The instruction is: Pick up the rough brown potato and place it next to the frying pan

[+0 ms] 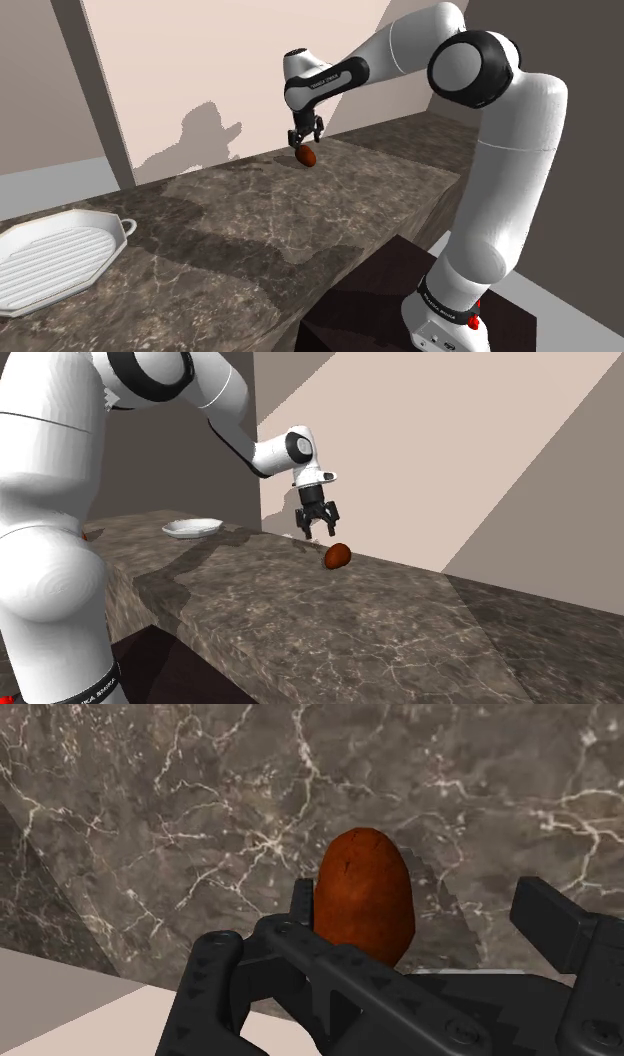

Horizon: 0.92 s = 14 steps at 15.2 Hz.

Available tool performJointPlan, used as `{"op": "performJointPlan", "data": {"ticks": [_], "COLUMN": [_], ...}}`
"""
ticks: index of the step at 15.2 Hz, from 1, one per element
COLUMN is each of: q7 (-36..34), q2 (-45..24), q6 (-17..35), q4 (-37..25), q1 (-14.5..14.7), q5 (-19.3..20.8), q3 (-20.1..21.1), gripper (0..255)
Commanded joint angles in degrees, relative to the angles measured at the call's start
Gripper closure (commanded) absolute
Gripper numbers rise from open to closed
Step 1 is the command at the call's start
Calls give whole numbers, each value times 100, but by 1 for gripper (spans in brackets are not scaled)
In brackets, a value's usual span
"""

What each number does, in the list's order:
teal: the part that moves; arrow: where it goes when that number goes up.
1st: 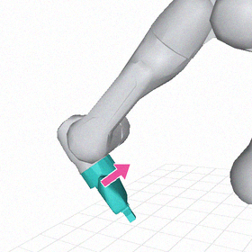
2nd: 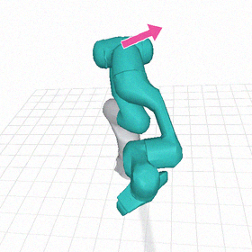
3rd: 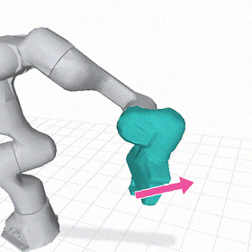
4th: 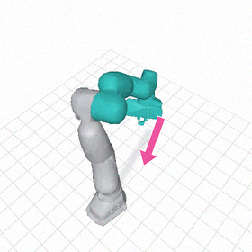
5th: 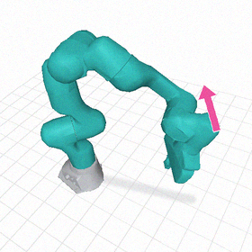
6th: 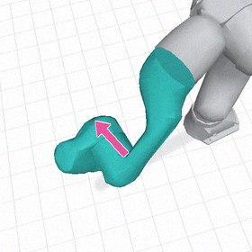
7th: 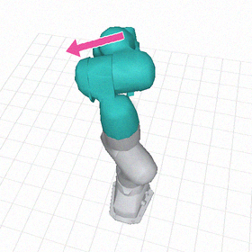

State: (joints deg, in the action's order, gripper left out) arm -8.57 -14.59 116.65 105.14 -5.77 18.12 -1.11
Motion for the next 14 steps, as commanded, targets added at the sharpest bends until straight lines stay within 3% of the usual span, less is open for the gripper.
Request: {"op": "performJointPlan", "data": {"ticks": [1, 3, 14], "q7": [-112, -161, -205], "q2": [-480, -845, -1055], "q6": [-39, -110, 378], "q4": [-434, -814, -553], "q1": [-5, -11, -97], "q5": [100, 153, 219], "q3": [-59, -112, -169], "gripper": [0, 0, 0]}}
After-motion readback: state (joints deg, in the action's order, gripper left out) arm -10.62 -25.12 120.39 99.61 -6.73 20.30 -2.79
